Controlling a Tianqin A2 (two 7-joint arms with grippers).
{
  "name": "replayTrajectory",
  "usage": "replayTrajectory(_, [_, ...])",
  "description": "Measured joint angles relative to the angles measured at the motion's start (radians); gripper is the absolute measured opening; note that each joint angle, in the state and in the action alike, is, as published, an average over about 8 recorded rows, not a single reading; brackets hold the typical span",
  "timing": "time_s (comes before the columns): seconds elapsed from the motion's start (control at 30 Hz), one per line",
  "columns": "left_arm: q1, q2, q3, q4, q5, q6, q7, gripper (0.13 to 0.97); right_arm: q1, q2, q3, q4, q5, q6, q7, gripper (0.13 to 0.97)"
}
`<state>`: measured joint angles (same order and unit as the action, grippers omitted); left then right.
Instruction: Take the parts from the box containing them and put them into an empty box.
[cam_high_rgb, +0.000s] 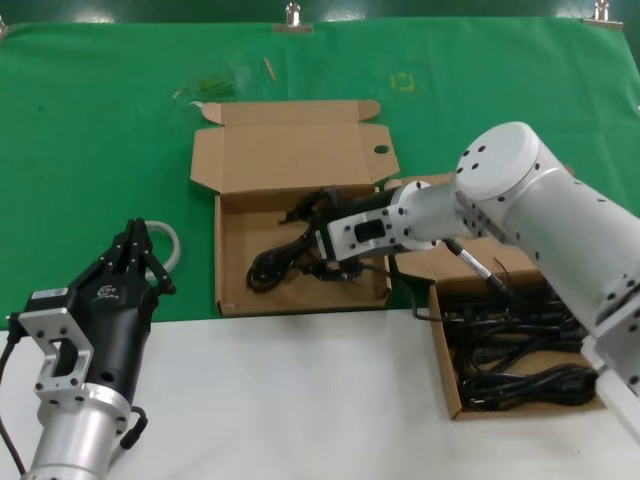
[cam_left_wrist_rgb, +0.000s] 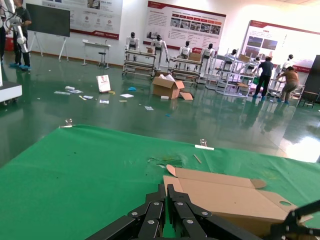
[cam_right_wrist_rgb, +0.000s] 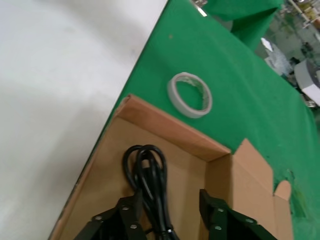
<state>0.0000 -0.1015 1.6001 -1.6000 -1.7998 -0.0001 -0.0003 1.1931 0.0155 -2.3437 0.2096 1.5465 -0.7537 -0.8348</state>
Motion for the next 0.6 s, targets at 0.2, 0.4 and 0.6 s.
replayTrajectory(0.2, [0.000, 0.000, 0.000, 0.000, 0.000, 0.000, 0.000, 0.156, -0.044, 0.058, 0.039, 0.153, -0.023, -0.012, 0.077, 0.428])
replayTrajectory(0.4, [0.000, 0.000, 0.000, 0.000, 0.000, 0.000, 0.000, 0.156, -0.064, 0.079, 0.055, 0.212, -0.022, -0.015, 0.096, 0.540])
replayTrajectory(0.6, [0.000, 0.000, 0.000, 0.000, 0.000, 0.000, 0.000, 0.176, -0.074, 0.081, 0.061, 0.224, -0.020, -0.008, 0.103, 0.695])
